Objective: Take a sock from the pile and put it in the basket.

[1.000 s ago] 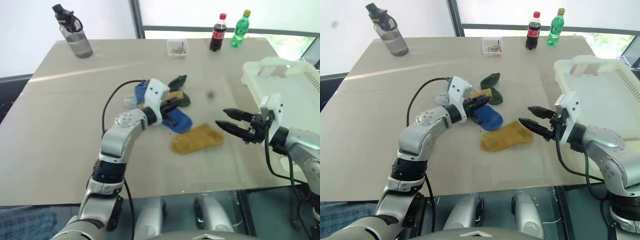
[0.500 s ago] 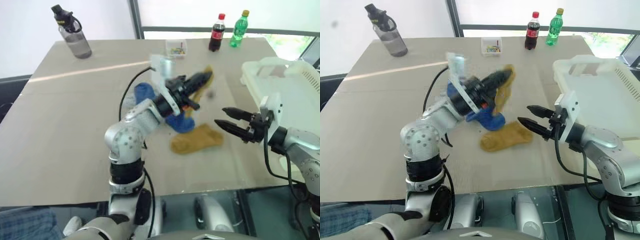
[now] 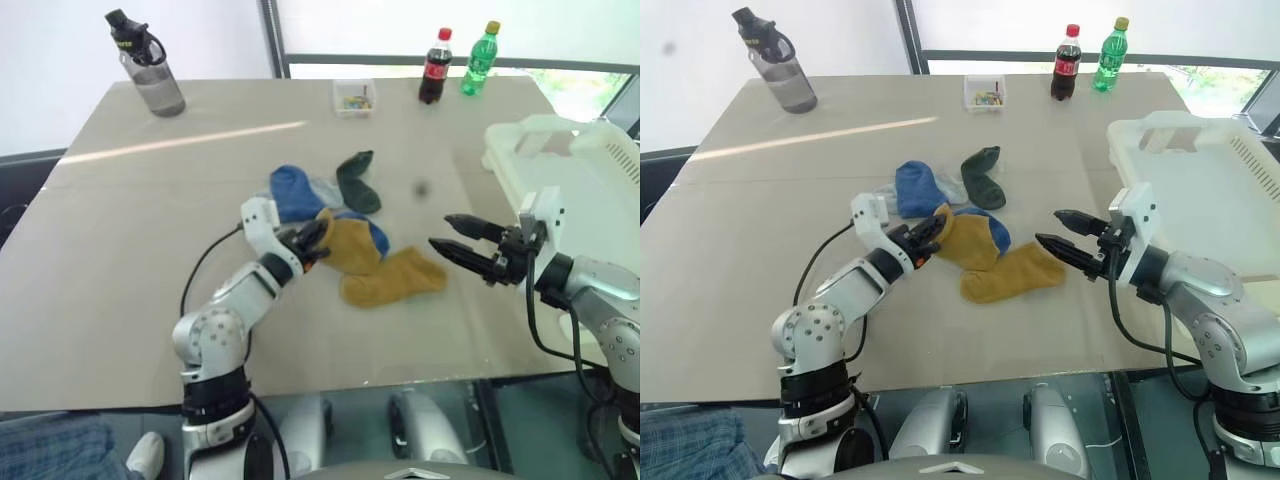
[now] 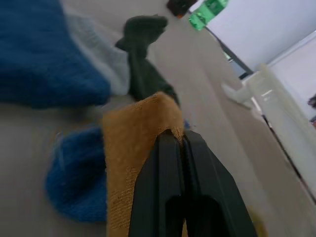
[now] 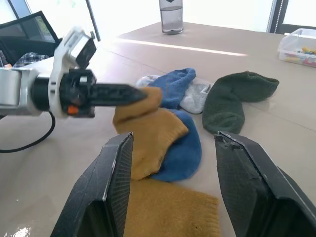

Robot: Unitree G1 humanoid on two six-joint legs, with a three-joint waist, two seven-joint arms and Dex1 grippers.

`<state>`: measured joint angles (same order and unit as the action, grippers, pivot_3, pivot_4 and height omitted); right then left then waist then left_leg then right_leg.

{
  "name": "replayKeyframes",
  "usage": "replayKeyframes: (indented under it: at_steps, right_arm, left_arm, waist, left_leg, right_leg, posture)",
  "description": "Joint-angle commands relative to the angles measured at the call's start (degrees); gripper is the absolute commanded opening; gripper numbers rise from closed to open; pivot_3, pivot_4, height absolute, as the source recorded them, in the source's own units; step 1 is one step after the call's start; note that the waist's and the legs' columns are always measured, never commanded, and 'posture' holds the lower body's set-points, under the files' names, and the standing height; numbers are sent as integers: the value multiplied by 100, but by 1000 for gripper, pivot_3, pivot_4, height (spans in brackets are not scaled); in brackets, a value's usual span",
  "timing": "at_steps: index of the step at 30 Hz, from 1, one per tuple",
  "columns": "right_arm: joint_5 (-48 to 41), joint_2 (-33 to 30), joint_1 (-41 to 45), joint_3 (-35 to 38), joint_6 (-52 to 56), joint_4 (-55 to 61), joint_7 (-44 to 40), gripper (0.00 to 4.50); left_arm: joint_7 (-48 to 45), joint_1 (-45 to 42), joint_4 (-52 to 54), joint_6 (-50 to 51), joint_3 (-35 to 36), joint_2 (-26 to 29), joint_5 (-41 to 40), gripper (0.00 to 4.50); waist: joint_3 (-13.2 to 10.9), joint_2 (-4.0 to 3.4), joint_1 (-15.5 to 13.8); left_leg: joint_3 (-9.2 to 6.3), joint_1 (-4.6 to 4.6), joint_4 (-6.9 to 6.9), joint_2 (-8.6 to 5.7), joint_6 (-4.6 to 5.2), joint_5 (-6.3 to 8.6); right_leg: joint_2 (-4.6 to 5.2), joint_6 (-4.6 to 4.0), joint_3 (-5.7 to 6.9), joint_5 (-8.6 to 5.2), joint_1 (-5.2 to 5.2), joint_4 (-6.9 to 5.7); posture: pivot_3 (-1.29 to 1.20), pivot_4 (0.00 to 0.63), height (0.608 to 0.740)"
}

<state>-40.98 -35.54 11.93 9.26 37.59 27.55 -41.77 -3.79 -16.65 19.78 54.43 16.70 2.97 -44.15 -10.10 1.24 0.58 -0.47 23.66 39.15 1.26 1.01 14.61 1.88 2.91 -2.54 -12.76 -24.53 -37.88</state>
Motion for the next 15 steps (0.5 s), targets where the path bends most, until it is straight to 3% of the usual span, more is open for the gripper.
replayKeyframes:
  at_steps: [1,10,15]
  right_arm:
    - [-68,22,24,-52,155,111,182,2653]
    - [-24,944,674,-784,1139,-257,1343,2653]
    - [108,1311,820,-1098,1400,-591,1597,2653]
  left_arm:
    - [90,220,380,-235,42,-24,-57,102]
    - [134,644,556,-459,-26,-98,-170,102]
    - [126,684,571,-481,-87,10,-176,102]
  waist:
    - [1,0,3]
    - [3,1,19]
    - [4,3,7]
  left_leg:
    - [1,0,0,0,0,0]
    - [4,-3,0,1,0,0]
    - [3,0,0,0,0,0]
  right_leg:
    - [0,0,0,0,0,0]
    - [-2,-1,-3,0,0,-1]
    - [0,0,-2,0,0,2]
  posture:
    - [0,150,740]
    - [0,150,740]
    - [0,150,740]
